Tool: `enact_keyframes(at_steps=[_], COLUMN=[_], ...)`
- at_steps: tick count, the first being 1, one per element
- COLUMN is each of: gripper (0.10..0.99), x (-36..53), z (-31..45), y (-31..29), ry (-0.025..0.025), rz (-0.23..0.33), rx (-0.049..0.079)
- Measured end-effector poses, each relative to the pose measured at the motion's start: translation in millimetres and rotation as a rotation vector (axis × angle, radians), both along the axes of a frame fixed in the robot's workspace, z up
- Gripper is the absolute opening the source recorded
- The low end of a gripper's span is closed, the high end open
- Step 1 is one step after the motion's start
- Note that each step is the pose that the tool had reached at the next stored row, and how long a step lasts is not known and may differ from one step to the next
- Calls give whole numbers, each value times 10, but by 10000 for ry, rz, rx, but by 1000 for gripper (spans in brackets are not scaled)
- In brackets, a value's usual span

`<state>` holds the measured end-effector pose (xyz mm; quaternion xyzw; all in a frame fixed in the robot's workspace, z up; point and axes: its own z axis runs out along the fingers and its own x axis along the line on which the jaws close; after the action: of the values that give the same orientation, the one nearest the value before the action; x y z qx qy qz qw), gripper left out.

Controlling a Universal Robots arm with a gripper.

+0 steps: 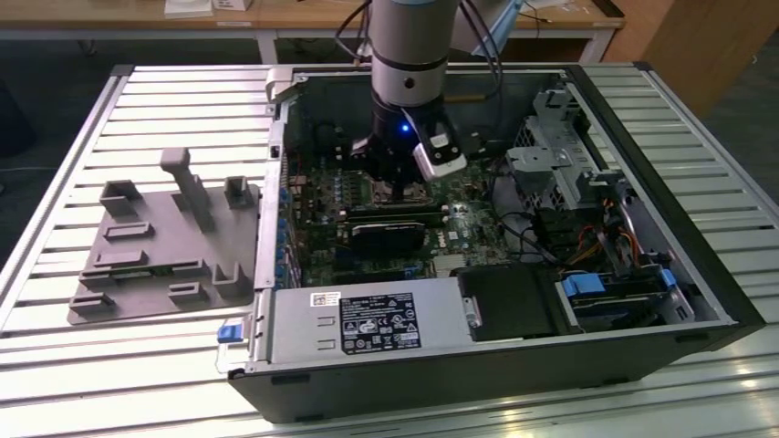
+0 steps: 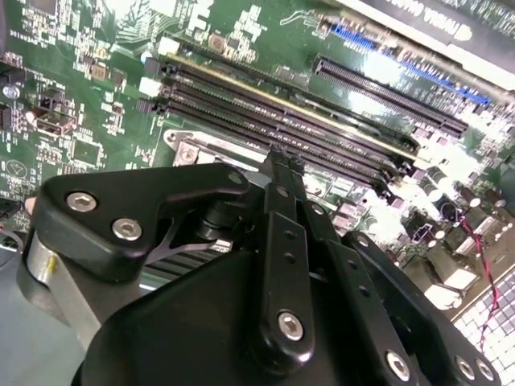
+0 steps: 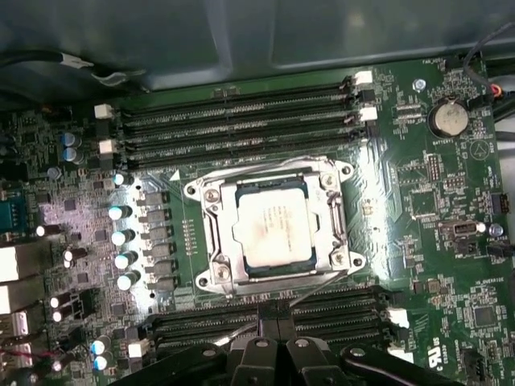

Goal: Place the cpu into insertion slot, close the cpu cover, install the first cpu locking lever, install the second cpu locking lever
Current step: 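Install the second cpu locking lever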

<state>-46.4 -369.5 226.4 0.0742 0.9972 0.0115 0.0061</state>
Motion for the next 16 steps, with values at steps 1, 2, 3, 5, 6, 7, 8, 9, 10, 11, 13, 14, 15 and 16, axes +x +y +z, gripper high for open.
enact_keyframes(at_steps=[1,2,3,5,6,7,8,9,10,11,13,14,15,16], gripper=[106,106,106,106,106,106,106,106,106,106,106,106,106,106], x=[-3,-7,-12,-28,-38,-45,-52,-59,-66,-73,-88,-94,-101,-108], z=[-1,-1,-3,-8,-9,-11,-14,-16,-18,-21,-28,-30,-31,-31], y=[-11,-19,-26,-35,-38,-41,-44,-48,-54,-60,-80,-95,-111,-126], ry=[-4,-9,-19,-58,-89,-123,-158,-189,-219,-249,-309,-333,-352,-371], rz=[0,-1,-2,0,0,0,1,1,1,2,2,5,4,3], rx=[9,28,68,217,279,343,410,460,501,535,598,627,649,671])
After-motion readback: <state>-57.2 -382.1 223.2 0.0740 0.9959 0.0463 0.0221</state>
